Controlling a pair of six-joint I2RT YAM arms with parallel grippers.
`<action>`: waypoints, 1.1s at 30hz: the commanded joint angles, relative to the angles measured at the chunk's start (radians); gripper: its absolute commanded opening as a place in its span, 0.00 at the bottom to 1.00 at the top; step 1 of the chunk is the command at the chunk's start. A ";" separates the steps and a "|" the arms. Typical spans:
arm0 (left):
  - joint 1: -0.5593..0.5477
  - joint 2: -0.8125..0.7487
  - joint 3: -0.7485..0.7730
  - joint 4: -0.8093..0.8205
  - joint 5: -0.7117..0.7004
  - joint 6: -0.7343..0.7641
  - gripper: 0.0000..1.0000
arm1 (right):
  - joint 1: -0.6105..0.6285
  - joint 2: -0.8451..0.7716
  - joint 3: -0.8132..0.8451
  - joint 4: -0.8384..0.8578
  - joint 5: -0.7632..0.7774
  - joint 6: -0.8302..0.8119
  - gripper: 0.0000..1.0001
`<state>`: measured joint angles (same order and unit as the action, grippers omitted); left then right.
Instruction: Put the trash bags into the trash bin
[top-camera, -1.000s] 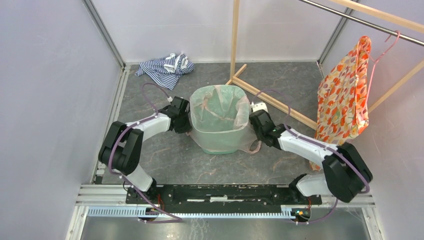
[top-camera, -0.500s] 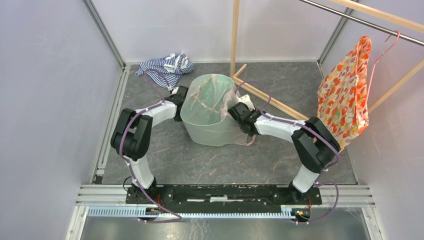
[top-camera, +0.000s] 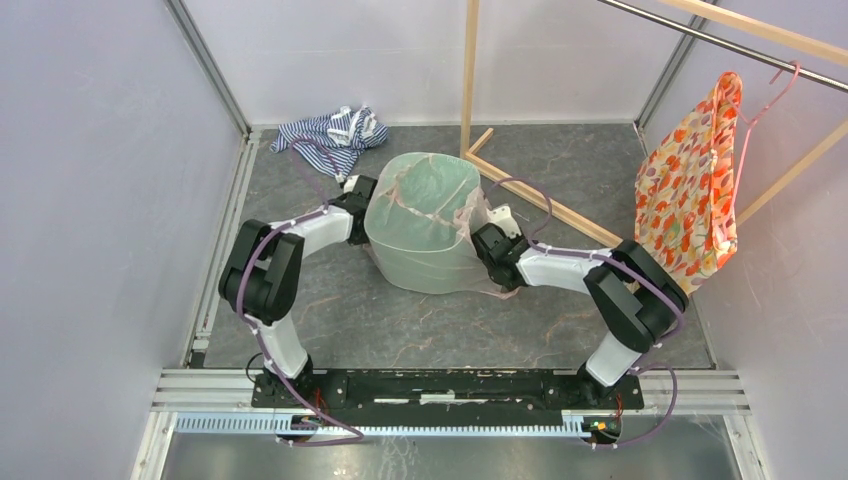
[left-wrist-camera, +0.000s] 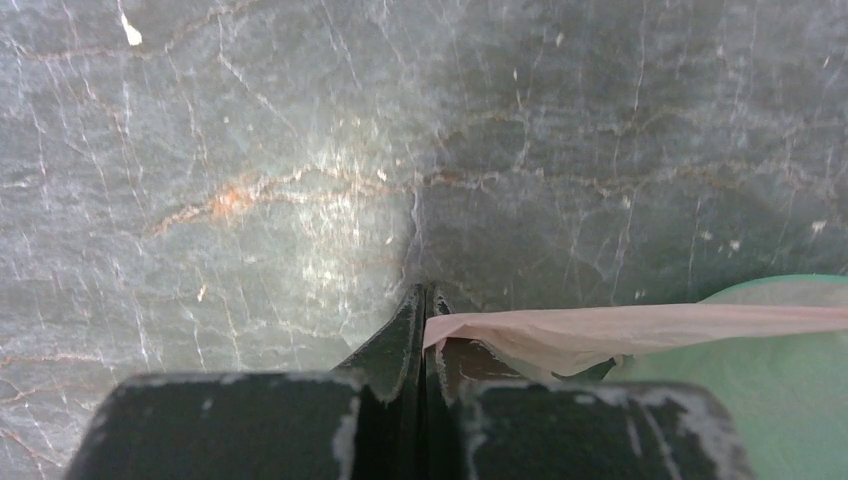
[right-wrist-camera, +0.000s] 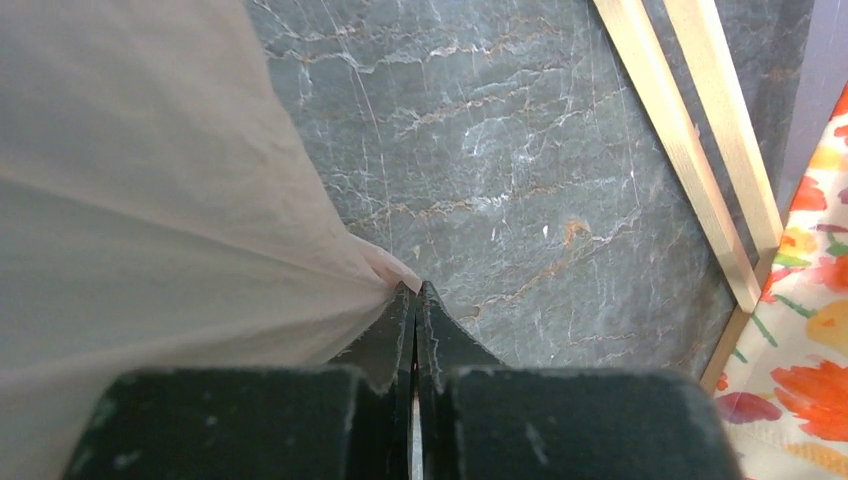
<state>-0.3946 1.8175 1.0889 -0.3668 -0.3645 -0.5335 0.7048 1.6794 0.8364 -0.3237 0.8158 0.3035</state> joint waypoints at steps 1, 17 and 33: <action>-0.017 -0.017 -0.135 -0.156 -0.011 -0.013 0.02 | -0.018 -0.021 -0.087 -0.112 0.143 -0.008 0.00; -0.002 -0.338 -0.392 -0.061 0.177 -0.133 0.20 | -0.123 -0.449 -0.136 -0.002 -0.386 -0.091 0.52; -0.002 -0.543 -0.393 -0.082 0.148 -0.125 0.55 | -0.090 -0.563 0.369 -0.301 -0.449 -0.080 0.76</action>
<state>-0.4004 1.3468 0.6800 -0.4221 -0.1814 -0.6392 0.5915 1.1267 1.0561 -0.5522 0.3912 0.2234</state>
